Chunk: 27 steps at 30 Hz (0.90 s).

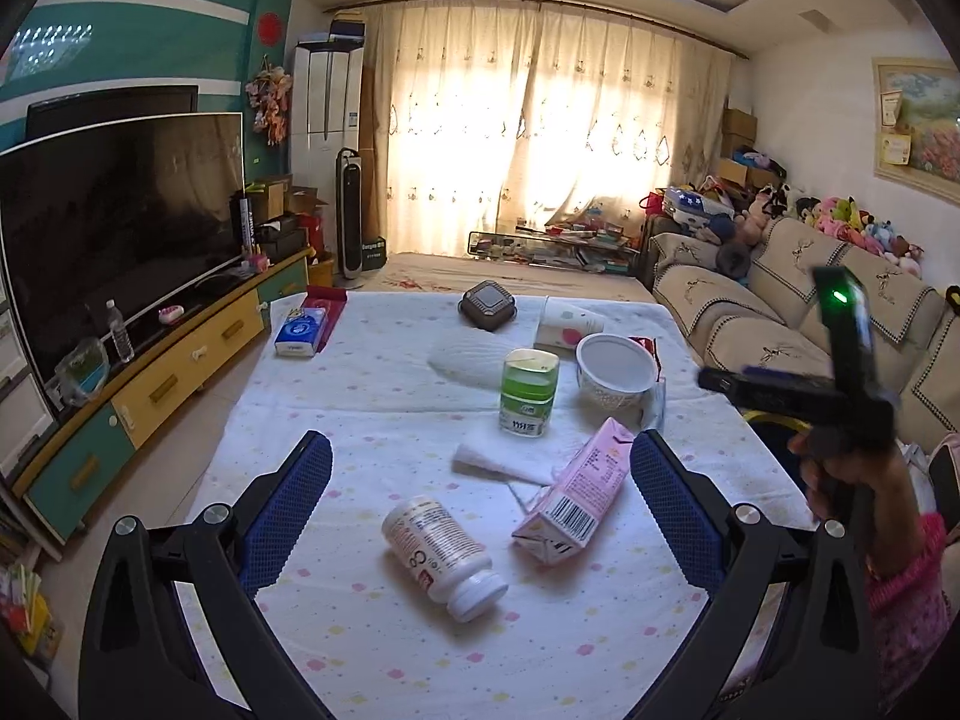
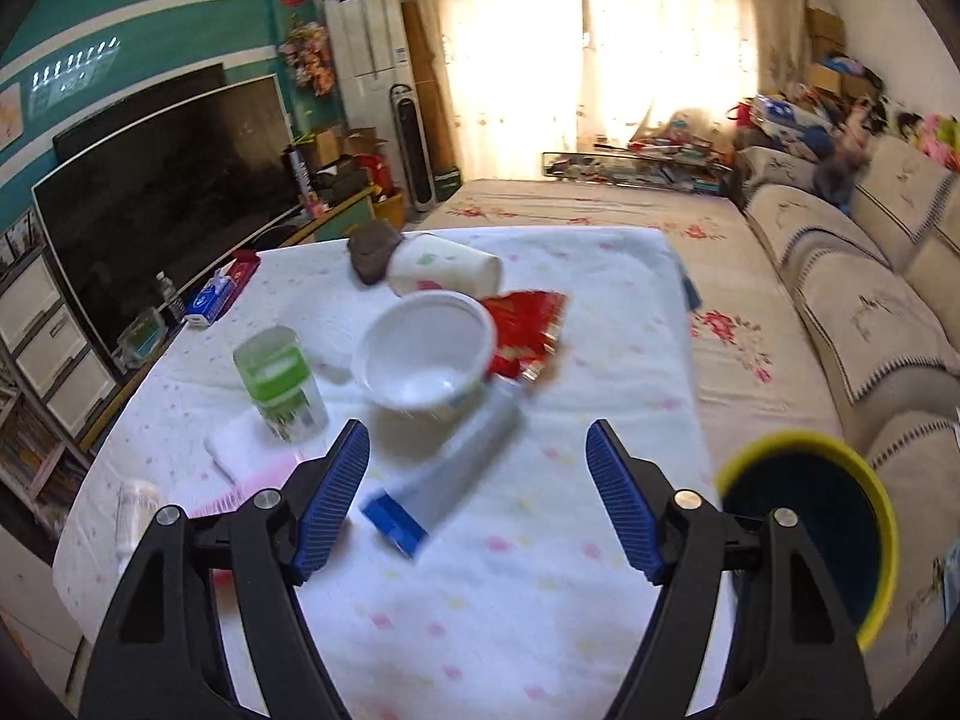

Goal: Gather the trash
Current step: 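Grasp the white paper bowl rim with the right gripper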

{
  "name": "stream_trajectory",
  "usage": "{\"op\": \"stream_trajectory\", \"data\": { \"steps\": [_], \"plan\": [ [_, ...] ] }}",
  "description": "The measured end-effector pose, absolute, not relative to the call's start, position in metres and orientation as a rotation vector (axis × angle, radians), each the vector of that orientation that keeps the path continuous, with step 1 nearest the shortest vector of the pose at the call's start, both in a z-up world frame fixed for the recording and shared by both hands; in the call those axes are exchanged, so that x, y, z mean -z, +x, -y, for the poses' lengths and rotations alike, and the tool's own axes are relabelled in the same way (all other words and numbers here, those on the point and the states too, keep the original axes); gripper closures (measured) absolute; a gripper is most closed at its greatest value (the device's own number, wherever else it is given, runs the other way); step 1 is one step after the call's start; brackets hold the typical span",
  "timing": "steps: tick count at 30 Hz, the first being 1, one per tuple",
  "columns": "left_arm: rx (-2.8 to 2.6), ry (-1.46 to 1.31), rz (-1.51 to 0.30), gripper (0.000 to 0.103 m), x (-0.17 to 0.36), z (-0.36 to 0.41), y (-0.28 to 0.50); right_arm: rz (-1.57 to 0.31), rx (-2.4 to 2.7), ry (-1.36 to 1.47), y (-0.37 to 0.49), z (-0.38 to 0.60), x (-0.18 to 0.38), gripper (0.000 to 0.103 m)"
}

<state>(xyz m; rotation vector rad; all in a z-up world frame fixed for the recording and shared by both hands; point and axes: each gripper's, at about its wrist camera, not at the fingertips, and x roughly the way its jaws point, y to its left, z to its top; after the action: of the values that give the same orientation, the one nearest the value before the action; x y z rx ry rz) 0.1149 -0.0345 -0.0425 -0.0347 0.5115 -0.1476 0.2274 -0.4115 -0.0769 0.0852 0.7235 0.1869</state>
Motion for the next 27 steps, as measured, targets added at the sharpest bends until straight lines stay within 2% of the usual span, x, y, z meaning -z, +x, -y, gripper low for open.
{"op": "stream_trajectory", "data": {
  "steps": [7,11,18,21,23,27],
  "plan": [
    [0.124,-0.060,-0.530,0.005,0.050,0.015,0.117,-0.804,-0.102,0.038,0.303,0.389,0.089,0.032],
    [0.110,-0.084,-0.546,0.005,0.057,0.003,0.125,-0.873,-0.085,0.054,0.330,0.390,0.107,0.049],
    [0.106,-0.098,-0.578,0.005,0.070,-0.003,0.136,-0.908,-0.085,0.065,0.344,0.386,0.119,0.068],
    [0.107,-0.100,-0.584,0.005,0.071,-0.001,0.140,-0.913,-0.082,0.067,0.350,0.384,0.120,0.080],
    [0.109,-0.098,-0.585,0.005,0.072,0.000,0.142,-0.920,-0.085,0.067,0.352,0.382,0.121,0.092],
    [0.115,-0.094,-0.590,0.005,0.074,0.004,0.145,-0.927,-0.107,0.097,0.353,0.382,0.123,0.095]
  ]
}}
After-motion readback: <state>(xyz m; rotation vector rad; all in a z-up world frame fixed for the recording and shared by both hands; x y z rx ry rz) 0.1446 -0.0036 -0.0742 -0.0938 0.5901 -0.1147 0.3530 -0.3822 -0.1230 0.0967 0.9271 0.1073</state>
